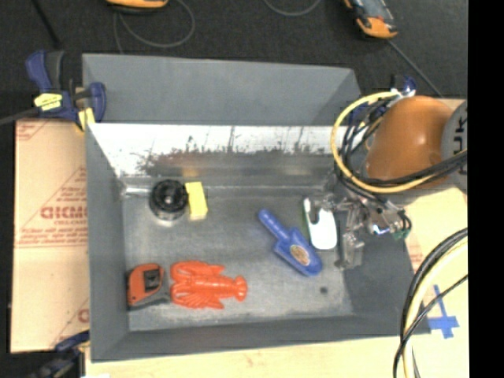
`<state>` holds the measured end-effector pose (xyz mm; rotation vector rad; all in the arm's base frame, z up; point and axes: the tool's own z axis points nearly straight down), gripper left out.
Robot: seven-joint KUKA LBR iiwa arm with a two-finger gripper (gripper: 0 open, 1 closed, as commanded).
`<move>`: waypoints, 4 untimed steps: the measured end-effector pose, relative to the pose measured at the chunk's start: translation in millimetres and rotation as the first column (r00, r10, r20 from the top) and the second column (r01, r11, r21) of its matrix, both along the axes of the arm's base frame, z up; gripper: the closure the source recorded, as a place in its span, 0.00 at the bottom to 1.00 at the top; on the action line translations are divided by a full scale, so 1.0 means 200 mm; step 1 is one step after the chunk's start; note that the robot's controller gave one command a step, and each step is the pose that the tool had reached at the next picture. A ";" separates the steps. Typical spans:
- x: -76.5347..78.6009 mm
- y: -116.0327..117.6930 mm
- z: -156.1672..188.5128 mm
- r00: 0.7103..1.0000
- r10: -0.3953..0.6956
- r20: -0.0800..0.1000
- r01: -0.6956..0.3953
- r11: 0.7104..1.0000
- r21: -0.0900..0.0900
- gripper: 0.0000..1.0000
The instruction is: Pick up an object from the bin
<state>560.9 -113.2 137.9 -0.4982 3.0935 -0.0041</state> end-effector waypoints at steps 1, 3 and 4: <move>0.09 0.05 -0.18 0.984 -0.180 -0.004 0.180 0.984 0.003 0.00; 0.37 0.18 -0.33 1.000 -0.013 -0.002 0.013 1.000 0.001 1.00; 0.37 0.18 -0.33 1.000 -0.012 -0.002 0.012 1.000 0.001 0.00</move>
Offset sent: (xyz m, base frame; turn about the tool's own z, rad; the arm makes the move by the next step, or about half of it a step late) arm 0.0601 0.0513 -0.0433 -0.0370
